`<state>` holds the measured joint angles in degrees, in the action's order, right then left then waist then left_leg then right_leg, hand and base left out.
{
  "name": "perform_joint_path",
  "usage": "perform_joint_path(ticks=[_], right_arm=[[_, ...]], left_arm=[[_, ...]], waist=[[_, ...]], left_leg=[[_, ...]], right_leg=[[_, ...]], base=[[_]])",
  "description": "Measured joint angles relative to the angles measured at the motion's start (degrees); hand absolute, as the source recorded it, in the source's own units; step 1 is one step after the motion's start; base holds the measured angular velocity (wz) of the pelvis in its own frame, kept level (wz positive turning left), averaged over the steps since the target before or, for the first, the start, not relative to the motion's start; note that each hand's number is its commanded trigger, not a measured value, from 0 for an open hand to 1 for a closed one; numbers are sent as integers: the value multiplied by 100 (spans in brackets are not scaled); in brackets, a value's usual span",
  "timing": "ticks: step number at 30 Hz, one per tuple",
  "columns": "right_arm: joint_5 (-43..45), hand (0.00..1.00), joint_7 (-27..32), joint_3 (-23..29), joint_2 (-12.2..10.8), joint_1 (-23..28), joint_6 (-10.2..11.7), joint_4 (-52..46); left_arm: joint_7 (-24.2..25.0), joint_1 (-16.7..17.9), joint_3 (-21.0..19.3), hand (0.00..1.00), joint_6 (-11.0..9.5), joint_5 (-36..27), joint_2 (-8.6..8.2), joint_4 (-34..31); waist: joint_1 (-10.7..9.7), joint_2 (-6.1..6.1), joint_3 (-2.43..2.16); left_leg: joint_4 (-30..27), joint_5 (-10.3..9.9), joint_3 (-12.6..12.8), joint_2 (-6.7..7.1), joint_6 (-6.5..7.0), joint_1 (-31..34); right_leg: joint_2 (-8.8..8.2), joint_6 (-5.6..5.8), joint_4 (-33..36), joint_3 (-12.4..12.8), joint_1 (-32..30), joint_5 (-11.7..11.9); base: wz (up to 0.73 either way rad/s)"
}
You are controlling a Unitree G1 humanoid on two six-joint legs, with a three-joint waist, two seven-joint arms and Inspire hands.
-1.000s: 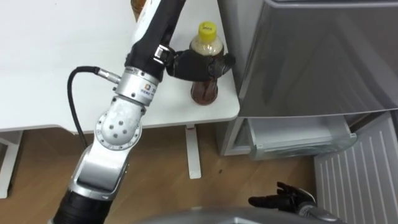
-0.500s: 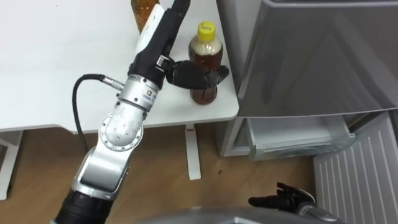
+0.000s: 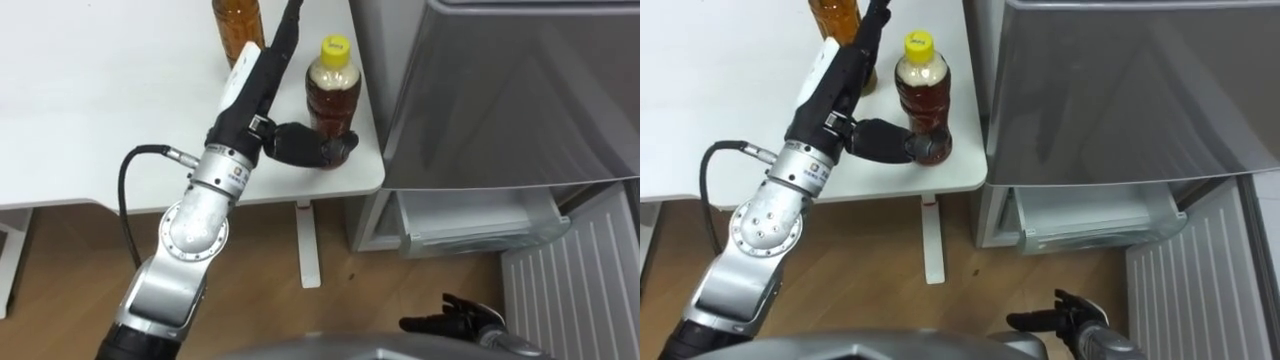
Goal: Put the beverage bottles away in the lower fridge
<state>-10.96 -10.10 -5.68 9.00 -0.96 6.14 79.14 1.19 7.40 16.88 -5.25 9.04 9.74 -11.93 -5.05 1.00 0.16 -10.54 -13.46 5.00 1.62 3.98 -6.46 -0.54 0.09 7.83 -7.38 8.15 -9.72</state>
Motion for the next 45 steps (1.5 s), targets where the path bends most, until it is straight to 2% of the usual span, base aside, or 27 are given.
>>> perform_joint_path(ticks=[7, 16, 25, 29, 32, 38, 41, 45], right_arm=[[-2, 0, 2, -83, 4, -4, -1, -1], [3, 0, -6, -106, -25, 9, -1, -37], [117, 0, 70, -106, -26, 50, -1, -155], [249, 0, 86, -90, -25, 43, -4, -206], [241, 0, 125, -90, -31, 43, -8, -209], [240, 0, 171, -88, -48, 44, -13, -260], [240, 0, 182, -43, -51, 37, -93, -281], [236, 0, 190, 37, -66, 37, -189, -312]], left_arm=[[78, 0, 14, 0, 35, -386, 2, 304], [448, -2, -12, 0, 37, -1643, -4, 478], [661, -5, -27, 0, 43, -1853, -2, 504], [703, -10, -117, 0, 147, -2023, 7, 508], [710, -38, -213, 0, 173, -2411, 16, 522], [682, -77, -367, 0, 176, -2633, 18, 617], [667, -153, -438, 0, 285, -2632, 11, 752], [640, -163, -568, 0, 296, -2633, 10, 751]], waist=[[19, 23, -3], [58, 98, 10], [53, 78, 12], [46, 49, 12], [41, 55, 32], [27, 66, 72], [5, 59, 68], [-55, 46, 61]], left_leg=[[0, 0, -7, 0, 0, 1], [-7, 0, 3, 2, 0, -14], [0, -1, 37, -2, 0, -15], [7, 0, 50, -6, 0, -23], [2, 0, 59, -8, 0, -29], [7, 0, 99, -10, 0, -29], [5, -1, 101, -11, 0, -16], [10, -1, 102, -12, 0, -3]], right_leg=[[1, 0, 2, 8, -2, 0], [1, 0, 2, 75, 5, 0], [7, 0, 1, 112, -6, 0], [10, 0, 1, 136, -10, 0], [9, 0, -1, 143, -2, 0], [11, 0, 2, 175, -11, 0], [13, 0, 3, 174, -23, 0], [15, 0, 3, 174, -40, 0]], base=[[0], [0], [0], [-1], [0], [-1], [0], [0]])
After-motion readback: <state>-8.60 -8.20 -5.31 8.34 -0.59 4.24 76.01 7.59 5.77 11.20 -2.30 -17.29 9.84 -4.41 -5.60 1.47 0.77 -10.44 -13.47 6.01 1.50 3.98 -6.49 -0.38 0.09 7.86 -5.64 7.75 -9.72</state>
